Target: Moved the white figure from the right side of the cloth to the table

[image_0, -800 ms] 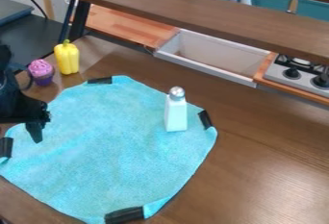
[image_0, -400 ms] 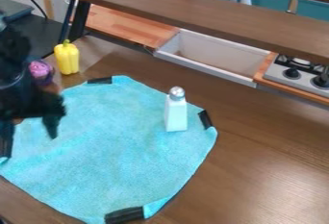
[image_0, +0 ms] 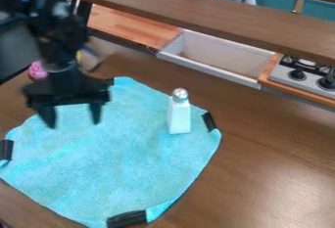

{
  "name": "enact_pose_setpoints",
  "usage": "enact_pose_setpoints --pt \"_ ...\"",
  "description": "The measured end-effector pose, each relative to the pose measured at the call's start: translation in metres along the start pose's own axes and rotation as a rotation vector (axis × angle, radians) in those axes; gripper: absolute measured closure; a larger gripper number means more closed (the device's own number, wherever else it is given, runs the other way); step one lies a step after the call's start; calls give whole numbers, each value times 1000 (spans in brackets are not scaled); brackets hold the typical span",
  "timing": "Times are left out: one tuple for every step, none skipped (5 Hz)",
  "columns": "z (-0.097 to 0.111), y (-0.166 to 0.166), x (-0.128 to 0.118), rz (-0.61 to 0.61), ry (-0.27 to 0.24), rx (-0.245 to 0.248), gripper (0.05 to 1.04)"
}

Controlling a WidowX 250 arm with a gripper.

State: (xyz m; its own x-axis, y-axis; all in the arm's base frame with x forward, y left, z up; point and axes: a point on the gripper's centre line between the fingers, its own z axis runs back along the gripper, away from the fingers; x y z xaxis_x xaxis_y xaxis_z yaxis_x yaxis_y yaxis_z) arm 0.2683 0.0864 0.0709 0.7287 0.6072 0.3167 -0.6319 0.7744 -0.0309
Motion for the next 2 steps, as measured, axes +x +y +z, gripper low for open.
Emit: enact_pose_setpoints --pt "-4 -34 10 5 -26 13 83" --pt "-5 -54 23 29 -32 -14 83"
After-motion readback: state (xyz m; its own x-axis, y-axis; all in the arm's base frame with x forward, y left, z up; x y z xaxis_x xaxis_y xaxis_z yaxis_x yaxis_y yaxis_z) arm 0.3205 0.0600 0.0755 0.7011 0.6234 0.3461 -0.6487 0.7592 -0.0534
